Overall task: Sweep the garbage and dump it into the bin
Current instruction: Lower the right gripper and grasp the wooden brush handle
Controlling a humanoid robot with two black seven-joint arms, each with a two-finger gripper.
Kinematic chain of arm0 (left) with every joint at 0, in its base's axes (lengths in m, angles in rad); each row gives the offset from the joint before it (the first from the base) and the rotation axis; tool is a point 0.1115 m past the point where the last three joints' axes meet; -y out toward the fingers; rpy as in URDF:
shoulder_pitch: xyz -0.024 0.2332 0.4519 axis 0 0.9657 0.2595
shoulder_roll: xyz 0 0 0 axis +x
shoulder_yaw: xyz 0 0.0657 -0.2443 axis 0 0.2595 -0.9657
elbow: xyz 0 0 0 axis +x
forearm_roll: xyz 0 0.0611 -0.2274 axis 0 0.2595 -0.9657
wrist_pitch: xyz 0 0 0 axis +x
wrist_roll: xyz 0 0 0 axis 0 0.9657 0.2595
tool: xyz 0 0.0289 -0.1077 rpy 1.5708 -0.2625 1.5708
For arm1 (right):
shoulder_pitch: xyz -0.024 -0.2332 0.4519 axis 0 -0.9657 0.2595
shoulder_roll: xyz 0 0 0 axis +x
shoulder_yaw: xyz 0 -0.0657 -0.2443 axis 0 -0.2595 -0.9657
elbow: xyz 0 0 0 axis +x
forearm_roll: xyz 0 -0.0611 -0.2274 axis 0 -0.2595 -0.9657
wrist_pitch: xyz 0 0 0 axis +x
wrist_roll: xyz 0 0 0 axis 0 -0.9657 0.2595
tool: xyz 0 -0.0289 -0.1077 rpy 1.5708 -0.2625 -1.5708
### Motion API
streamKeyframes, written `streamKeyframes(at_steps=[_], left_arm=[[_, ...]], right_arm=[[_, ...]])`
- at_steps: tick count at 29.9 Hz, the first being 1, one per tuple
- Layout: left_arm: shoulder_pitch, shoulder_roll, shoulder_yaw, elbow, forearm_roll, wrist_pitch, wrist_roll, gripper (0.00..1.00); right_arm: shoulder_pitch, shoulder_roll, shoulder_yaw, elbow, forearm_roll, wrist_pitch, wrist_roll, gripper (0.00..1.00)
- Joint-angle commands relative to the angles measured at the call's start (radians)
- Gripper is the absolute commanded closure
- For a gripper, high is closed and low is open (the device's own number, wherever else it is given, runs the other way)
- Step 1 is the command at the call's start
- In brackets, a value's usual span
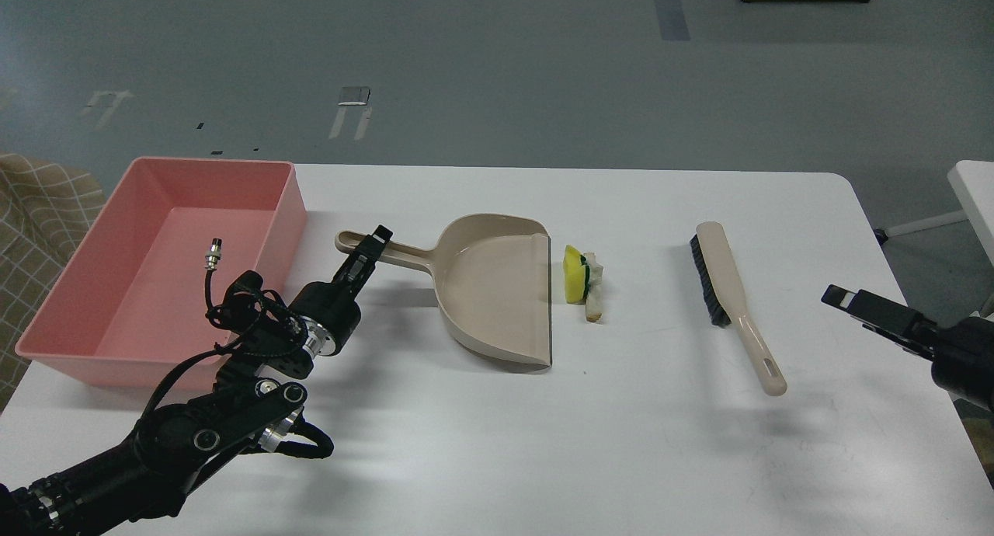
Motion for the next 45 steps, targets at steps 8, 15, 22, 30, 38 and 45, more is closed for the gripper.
streamKeyframes(at_steps=[8, 15, 22, 30, 38, 45], left_arm=[[-0.011, -0.001, -0.001, 0.003, -0.014, 0.001, 0.0, 1.0], [-0.022, -0.01, -0.001, 0.014, -0.014, 0.001, 0.0, 1.0], [-0.025, -0.01, 0.0, 0.014, -0.014, 0.001, 0.0, 1.0], [-0.023, -0.012, -0.001, 0.014, -0.015, 0.003, 0.0, 1.0], [-0.023, -0.012, -0.001, 0.014, -0.015, 0.003, 0.0, 1.0], [-0.025, -0.012, -0.001, 0.014, -0.015, 0.003, 0.0, 1.0]], right_arm=[[0.009, 0.103, -0.012, 0.018, -0.107, 0.056, -0.084, 0.01], [0.009, 0.114, -0.018, 0.026, -0.113, 0.062, -0.1, 0.02], [0.007, 0.116, -0.02, 0.052, -0.115, 0.062, -0.103, 0.23], [0.01, 0.137, -0.049, 0.052, -0.119, 0.062, -0.103, 0.25], [0.01, 0.139, -0.057, 0.052, -0.125, 0.062, -0.104, 0.34], [0.01, 0.137, -0.057, 0.052, -0.13, 0.062, -0.104, 0.48]])
